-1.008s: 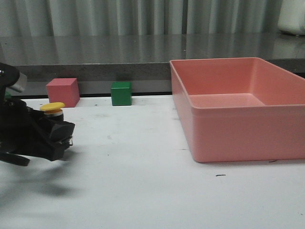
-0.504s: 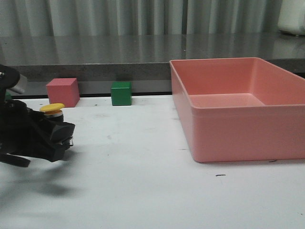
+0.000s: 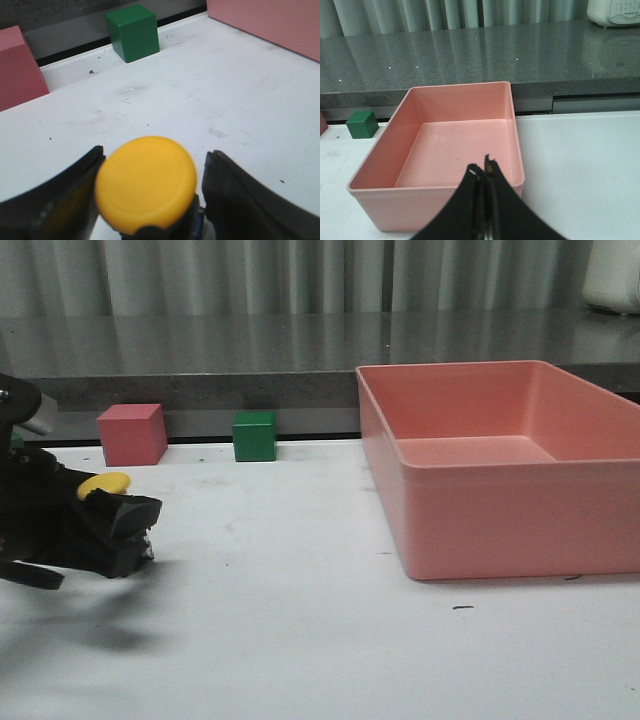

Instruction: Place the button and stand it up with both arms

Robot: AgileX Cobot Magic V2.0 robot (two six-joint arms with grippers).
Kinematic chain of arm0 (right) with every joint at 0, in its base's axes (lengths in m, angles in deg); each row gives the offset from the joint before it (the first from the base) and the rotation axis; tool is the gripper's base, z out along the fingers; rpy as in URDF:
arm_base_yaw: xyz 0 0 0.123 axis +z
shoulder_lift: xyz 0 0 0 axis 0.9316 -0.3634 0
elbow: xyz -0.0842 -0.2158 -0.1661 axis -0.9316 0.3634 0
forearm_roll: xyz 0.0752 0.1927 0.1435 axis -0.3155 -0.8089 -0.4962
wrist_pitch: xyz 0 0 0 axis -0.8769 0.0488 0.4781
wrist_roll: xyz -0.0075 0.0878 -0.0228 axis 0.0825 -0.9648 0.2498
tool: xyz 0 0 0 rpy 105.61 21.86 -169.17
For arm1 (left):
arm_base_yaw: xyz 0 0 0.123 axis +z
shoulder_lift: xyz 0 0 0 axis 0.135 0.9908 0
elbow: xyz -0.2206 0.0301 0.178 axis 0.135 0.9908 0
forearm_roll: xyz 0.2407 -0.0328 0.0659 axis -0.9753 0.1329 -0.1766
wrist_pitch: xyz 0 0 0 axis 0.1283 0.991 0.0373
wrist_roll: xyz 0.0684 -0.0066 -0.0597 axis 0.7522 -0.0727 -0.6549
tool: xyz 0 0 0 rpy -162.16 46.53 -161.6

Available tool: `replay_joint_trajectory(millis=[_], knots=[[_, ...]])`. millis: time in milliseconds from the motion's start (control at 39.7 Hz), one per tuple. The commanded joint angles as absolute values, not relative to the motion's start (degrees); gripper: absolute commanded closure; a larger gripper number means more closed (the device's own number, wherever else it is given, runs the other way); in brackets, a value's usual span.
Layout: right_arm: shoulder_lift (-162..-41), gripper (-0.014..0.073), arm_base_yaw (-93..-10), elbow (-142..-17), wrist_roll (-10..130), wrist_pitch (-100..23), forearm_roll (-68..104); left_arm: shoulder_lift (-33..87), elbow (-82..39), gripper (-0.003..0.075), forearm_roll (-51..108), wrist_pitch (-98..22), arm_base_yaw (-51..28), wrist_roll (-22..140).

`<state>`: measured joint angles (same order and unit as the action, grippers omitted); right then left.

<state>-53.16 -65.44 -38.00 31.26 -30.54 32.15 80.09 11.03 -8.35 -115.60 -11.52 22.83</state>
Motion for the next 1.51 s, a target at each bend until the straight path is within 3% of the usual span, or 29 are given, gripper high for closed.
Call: replay_joint_trajectory(millis=[0, 151, 428, 882, 982, 1234, 1486], knots=[[-53.7, 0.0664, -65.4, -39.5, 31.6, -35.6, 32.6, 78.1, 10.5, 0.0263, -8.1, -120.6, -11.3, 22.8], [-53.7, 0.0664, -65.4, -39.5, 31.6, -35.6, 32.6, 78.1, 10.6, 0.0213, -8.6, -120.9, -11.3, 22.8], [-53.7, 0.0664, -65.4, -39.5, 31.6, -35.6, 32.6, 71.0, 15.3, 0.0204, -9.6, -119.5, -12.2, 22.3], [-53.7, 0.0664, -65.4, -39.5, 31.6, -35.6, 32.6, 36.6, 14.1, 0.0205, -10.2, -80.4, -12.4, 4.8], [-53.7, 0.0664, -65.4, -39.5, 31.6, -35.6, 32.6, 29.4, 12.5, 0.0205, -10.2, -67.7, -12.4, 4.4], [-53.7, 0.0664, -65.4, -39.5, 31.6, -35.6, 32.6, 13.4, 9.6, 0.0205, -8.2, -52.7, -12.4, 4.4], [-53.7, 0.0664, -65.4, -39.5, 31.6, -35.6, 32.6, -0.2, 5.5, 0.0209, -7.1, -28.2, -12.4, 4.4]])
